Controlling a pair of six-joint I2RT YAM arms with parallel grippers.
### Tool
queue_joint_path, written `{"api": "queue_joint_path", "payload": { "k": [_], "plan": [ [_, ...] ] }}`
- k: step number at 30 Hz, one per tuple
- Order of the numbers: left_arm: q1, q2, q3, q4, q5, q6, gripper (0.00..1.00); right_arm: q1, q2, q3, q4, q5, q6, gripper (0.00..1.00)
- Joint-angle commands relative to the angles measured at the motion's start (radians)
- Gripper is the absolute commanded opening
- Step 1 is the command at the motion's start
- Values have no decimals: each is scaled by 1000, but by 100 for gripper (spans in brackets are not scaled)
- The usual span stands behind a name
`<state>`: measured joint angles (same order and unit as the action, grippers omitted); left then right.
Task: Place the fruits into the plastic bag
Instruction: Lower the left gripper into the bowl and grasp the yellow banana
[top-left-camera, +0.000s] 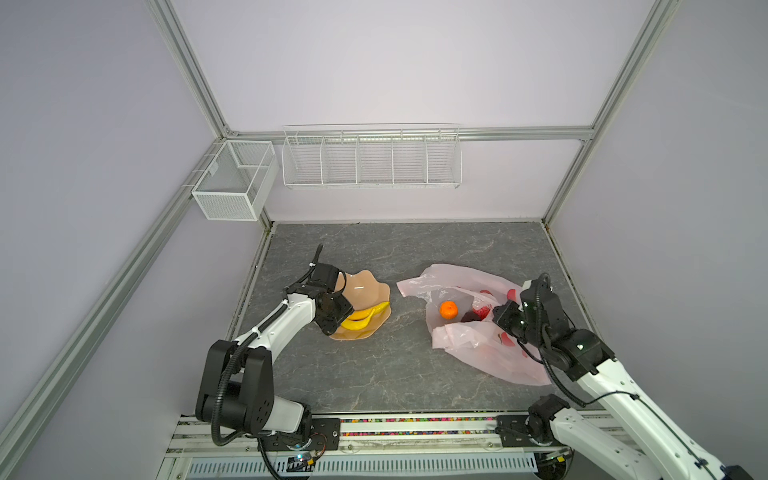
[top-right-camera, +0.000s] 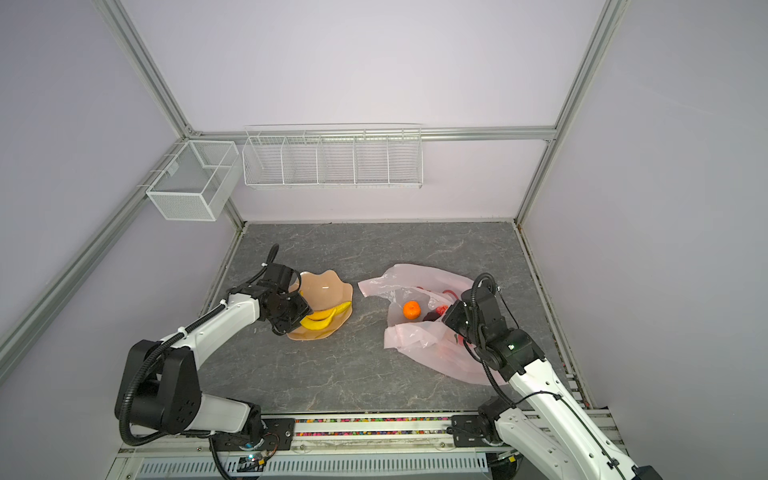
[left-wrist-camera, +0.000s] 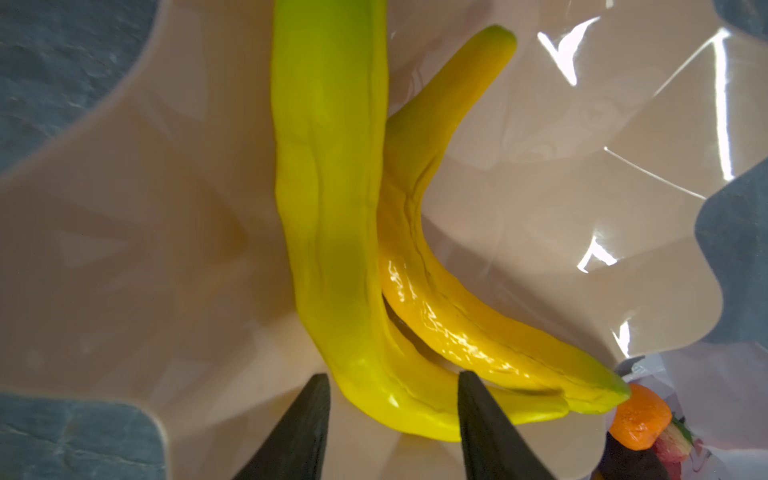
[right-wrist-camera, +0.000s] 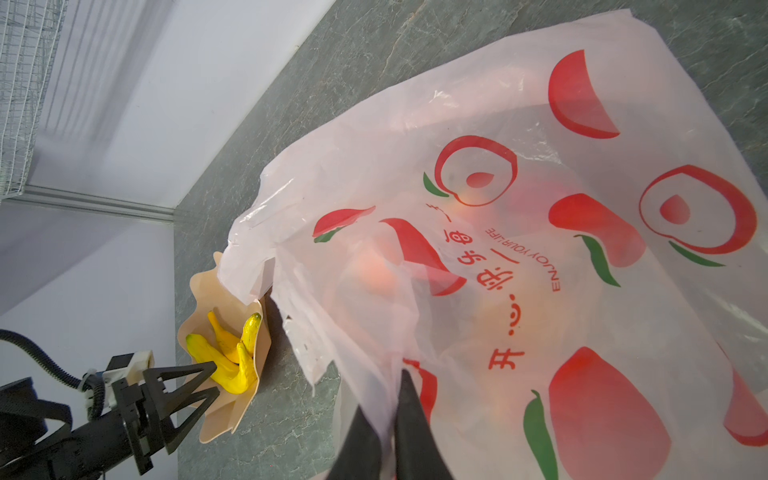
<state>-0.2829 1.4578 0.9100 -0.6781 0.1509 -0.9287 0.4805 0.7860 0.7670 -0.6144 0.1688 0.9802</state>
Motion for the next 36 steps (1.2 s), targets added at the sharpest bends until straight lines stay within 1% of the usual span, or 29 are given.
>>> {"api": "queue_joint_path", "payload": {
  "k": [1,7,17,21,25,29,36],
  "plan": [
    [6,36,-10,40,-30,-16,49,0,-22,5,-10,21,13,11],
    [7,84,-5,58,-28,-10,47,0,-30,5,-18,28,13,11],
    [7,105,-25,70,-27,4,45,1,-18,9,-18,28,7,11],
    [7,107,-31,80,-28,3,39,1,-12,20,-20,29,4,11],
    [8,88,-2,59,-34,19,32,1,-14,20,-24,33,7,11],
    [8,40,35,31,-39,32,22,0,-17,20,-26,37,7,11],
    [6,-35,107,-46,-45,70,15,0,-13,17,-23,40,9,11]
  ]
}}
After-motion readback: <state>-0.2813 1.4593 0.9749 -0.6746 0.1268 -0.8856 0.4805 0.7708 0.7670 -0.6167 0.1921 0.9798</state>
